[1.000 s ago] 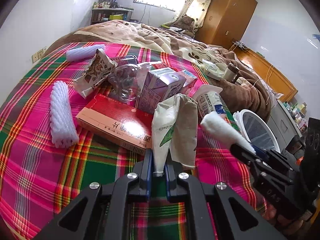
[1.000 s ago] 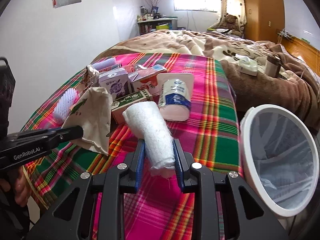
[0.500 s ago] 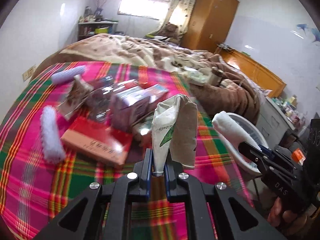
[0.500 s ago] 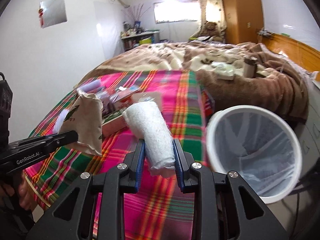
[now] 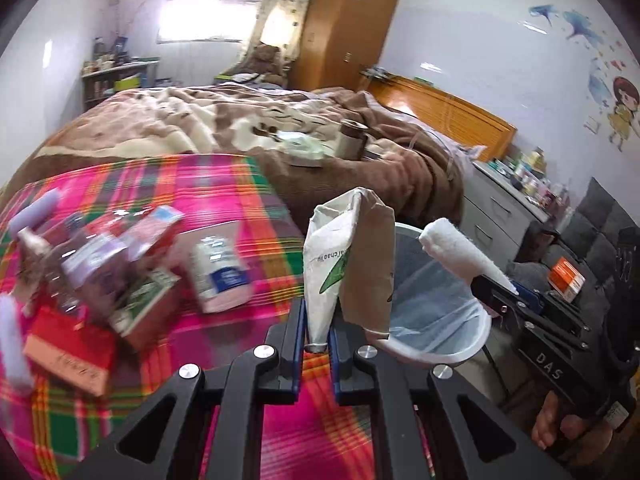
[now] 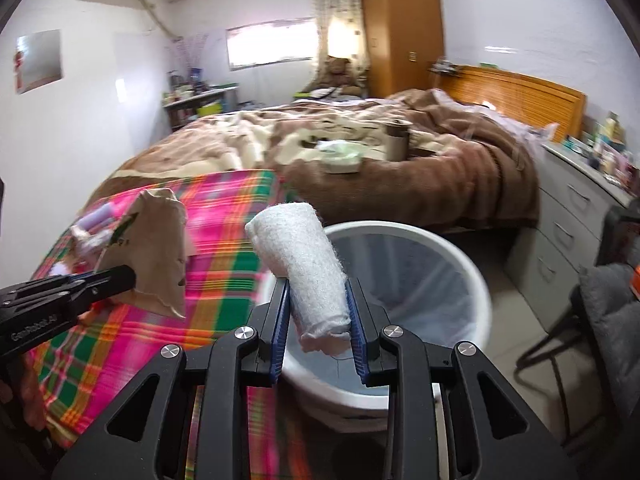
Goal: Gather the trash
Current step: 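Carry both items over the wastebasket and open both tools to drop them, then grasp the white foam net sleeve with the left tool while the right tool grasps the yogurt cup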
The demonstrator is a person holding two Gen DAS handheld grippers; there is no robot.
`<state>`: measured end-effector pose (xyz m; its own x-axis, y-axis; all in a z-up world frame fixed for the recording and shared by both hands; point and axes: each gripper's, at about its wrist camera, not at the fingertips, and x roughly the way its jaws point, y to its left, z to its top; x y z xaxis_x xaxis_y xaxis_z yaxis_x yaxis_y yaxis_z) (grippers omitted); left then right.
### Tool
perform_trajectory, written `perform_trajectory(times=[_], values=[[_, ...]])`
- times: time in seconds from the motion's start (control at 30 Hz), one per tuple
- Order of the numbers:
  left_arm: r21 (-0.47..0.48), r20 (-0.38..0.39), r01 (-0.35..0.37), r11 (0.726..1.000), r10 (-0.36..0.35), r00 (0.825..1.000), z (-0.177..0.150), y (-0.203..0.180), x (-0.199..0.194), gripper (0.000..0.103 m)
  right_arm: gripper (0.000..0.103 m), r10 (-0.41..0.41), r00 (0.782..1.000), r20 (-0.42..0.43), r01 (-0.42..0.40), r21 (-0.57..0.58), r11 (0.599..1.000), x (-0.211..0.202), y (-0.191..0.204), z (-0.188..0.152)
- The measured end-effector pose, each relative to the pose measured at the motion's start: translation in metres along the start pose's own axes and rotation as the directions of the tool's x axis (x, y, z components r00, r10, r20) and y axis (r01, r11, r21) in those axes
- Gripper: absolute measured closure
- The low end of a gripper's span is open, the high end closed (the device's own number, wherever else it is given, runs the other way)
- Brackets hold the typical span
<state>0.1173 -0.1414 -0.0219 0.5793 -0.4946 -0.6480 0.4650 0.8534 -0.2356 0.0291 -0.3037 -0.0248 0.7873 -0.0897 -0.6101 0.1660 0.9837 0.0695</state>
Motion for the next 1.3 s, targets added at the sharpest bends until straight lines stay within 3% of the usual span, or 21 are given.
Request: perform_trajectory(times=[0.4,0.73,0.8,0.87,0.93,1.13,1.3], values=[[0.078,-0.115,0.038,0.996,-0.029,0.993,0.006,-0.06,0.077,0.093,0.075,-0.101,0.991,-0.093,0.106,0.055,0.993,0.029,-0.048,-0.011],[0.086,-0.165,0.069,0.994,-0.054,0.985,0.009,-0.076,0.112,0.091,0.072,-0.153,0.977,-0.148,0.162,0.05,0.985,0.04,-0.068,-0.018],[0.085,-0.164,0.059,0.995,-0.045,0.985,0.008,-0.074,0.113,0.087,0.065,-0.168,0.972,-0.164,0.177,0.039,0.983,0.043,-0.069,-0.02],[0.069,-0.168,0.063,0.996,-0.051,0.985,0.008,-0.071,0.112,0.077,0.041,-0.173,0.971,-0.164,0.181,0.033,0.983,0.043,-0.068,-0.02],[0.059,-0.164,0.065,0.996,-0.055,0.985,0.007,-0.067,0.107,0.067,0.032,-0.167,0.974,-0.153,0.174,0.036,0.984,0.041,-0.066,-0.02],[0.034,-0.125,0.045,0.998,-0.041,0.991,0.0,-0.05,0.078,0.067,0.032,-0.15,0.982,-0.117,0.155,0.034,0.987,0.032,-0.055,-0.016],[0.03,-0.074,-0.019,0.999,0.021,0.997,-0.009,-0.028,0.046,0.067,0.032,-0.118,0.989,-0.084,0.121,0.032,0.992,0.022,-0.035,-0.01]])
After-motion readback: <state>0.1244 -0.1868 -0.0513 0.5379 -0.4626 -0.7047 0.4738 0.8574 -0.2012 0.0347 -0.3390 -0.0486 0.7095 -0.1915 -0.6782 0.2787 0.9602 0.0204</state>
